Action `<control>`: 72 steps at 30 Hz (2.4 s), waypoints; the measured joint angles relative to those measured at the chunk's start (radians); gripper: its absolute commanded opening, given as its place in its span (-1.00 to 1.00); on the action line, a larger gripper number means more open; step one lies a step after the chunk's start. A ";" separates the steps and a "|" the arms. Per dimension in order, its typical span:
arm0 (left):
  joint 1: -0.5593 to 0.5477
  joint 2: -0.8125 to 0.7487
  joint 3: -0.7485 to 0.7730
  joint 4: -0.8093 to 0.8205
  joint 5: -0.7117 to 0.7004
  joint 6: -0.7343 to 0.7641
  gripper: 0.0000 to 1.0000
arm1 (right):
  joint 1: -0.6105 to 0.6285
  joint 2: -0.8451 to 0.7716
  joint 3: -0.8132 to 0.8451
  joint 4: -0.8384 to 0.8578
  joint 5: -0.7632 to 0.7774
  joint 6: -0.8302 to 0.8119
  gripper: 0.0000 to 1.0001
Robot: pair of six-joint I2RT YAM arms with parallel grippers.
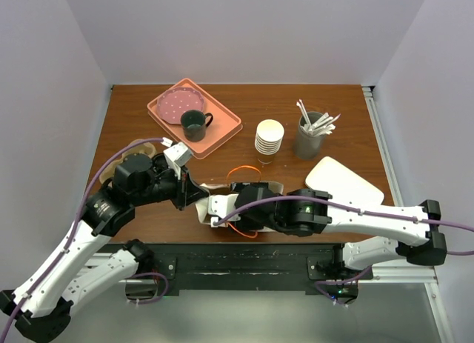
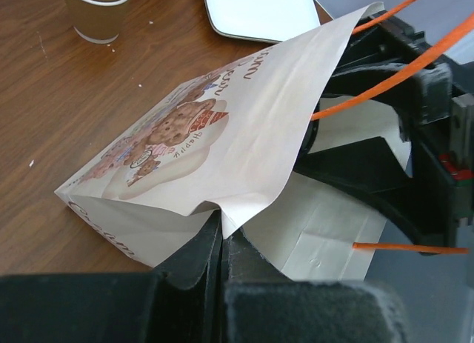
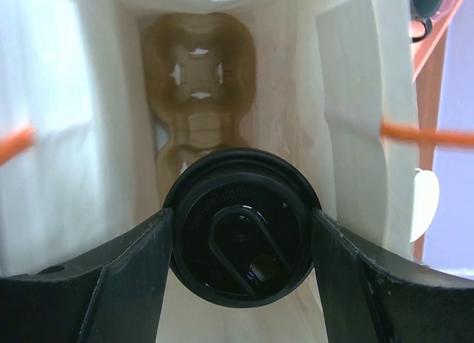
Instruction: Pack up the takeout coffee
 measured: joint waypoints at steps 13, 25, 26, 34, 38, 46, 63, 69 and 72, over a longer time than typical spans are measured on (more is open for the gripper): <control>0.000 -0.017 -0.058 0.020 0.025 0.025 -1.00 | 0.000 -0.025 -0.267 0.217 0.056 -0.058 -0.32; 0.000 0.020 -0.022 0.006 -0.044 0.041 -1.00 | -0.027 -0.119 -0.412 0.356 0.046 -0.090 -0.31; 0.000 0.020 -0.022 0.006 -0.044 0.042 -1.00 | -0.027 -0.116 -0.412 0.361 0.045 -0.090 -0.31; 0.000 0.011 0.021 -0.061 -0.080 0.063 -0.90 | -0.029 -0.090 -0.412 0.372 0.020 -0.085 -0.31; 0.000 0.013 0.023 -0.076 -0.084 0.064 -0.56 | -0.029 -0.058 -0.412 0.385 0.021 -0.085 -0.31; 0.000 0.040 0.019 -0.077 -0.079 0.063 -0.94 | -0.047 -0.013 -0.412 0.420 0.021 -0.085 -0.32; 0.000 0.071 0.017 -0.060 -0.015 0.068 -1.00 | -0.151 -0.016 -0.420 0.485 -0.071 -0.123 -0.31; 0.000 0.074 0.017 -0.060 -0.004 0.068 -1.00 | -0.163 -0.008 -0.415 0.490 -0.132 -0.138 -0.33; 0.000 0.077 0.017 -0.060 -0.002 0.068 -1.00 | -0.165 0.029 -0.406 0.513 -0.137 -0.146 -0.33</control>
